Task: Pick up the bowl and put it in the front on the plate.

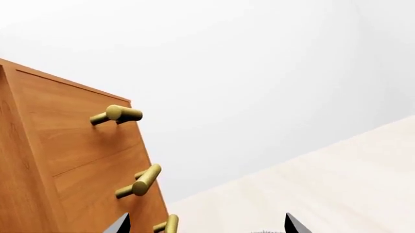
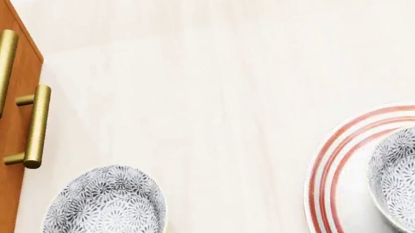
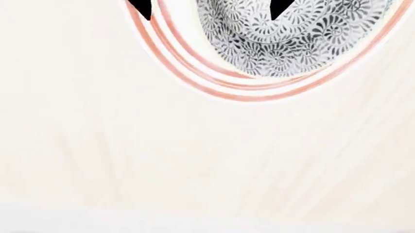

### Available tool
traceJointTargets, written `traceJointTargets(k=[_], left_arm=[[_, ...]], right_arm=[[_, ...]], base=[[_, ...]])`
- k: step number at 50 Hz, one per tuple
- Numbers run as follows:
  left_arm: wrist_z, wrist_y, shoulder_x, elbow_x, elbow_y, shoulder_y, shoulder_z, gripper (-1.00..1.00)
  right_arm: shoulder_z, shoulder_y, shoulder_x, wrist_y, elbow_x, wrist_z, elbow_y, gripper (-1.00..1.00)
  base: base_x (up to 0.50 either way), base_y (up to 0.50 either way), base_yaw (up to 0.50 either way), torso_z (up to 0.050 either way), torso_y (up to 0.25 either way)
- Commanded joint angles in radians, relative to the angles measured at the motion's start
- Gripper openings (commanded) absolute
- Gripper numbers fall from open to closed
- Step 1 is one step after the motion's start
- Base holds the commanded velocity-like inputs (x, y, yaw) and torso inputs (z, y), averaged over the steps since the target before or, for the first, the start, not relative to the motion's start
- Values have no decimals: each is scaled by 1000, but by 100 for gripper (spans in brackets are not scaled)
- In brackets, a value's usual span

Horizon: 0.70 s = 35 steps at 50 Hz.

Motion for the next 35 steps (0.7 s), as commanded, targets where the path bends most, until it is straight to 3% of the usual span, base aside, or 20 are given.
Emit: traceJointTargets(k=[1,20,27,33,34,35], left_arm=[[-2,1,-3,-1,-1,0,5,100],[-5,-7,-7,-13,8,-4,3,100],[-9,-14,-10,-18,21,-4,-4,100],[-13,-16,-14,-21,38,-2,-12,100],[-16,-18,-16,-22,50,0,-18,100],[-18,-20,-18,-23,58,1,-23,100]], right_arm=[[10,30,31,7,2,5,4,100],[152,49,104,24,22,25,-16,100],[263,46,72,-14,104,-39,-106,100],[392,5,-68,-177,142,-139,-285,100],[437,-8,-62,-108,289,-143,-335,100],[459,-10,-76,-117,313,-151,-369,100]], base=[[0,0,0,0,0],[0,0,0,0,0],[0,0,0,0,0],[0,0,0,0,0],[0,0,0,0,0],[0,0,0,0,0]])
